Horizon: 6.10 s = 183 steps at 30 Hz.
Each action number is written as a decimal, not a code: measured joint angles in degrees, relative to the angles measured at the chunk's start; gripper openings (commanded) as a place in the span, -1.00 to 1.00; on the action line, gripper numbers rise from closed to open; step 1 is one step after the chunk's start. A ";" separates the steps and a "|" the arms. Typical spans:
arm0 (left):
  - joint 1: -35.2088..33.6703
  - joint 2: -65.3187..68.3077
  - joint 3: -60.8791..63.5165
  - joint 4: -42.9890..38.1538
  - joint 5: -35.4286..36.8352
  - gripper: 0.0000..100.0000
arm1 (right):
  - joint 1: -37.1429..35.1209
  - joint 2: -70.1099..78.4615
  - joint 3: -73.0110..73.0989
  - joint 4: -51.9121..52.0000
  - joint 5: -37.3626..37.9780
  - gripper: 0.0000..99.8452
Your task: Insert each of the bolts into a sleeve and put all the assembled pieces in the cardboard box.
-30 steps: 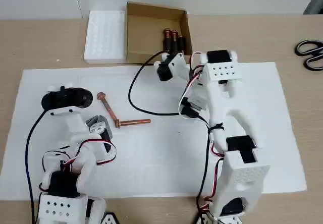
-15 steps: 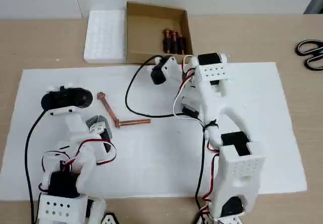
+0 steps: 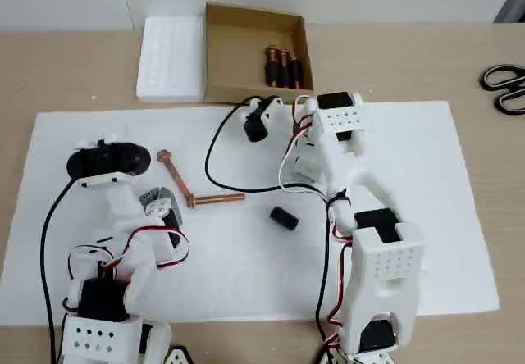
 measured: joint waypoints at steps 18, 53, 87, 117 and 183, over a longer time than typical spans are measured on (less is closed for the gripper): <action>0.00 0.00 0.00 0.00 0.00 -0.99 | 0.35 -0.09 -0.79 -1.49 -0.35 -0.95; 0.00 0.00 0.26 0.00 0.00 -0.99 | -3.87 0.35 -11.87 14.33 -26.37 -0.99; -0.09 0.00 0.62 0.00 0.00 -0.99 | -6.07 6.86 -13.19 14.07 -28.31 -0.68; -0.09 0.00 0.62 0.00 0.00 -0.99 | -8.00 5.54 -13.19 10.37 -25.32 -0.68; -5.27 29.71 -34.99 1.41 8.70 -0.99 | 21.89 -52.84 23.91 21.01 -29.54 -0.99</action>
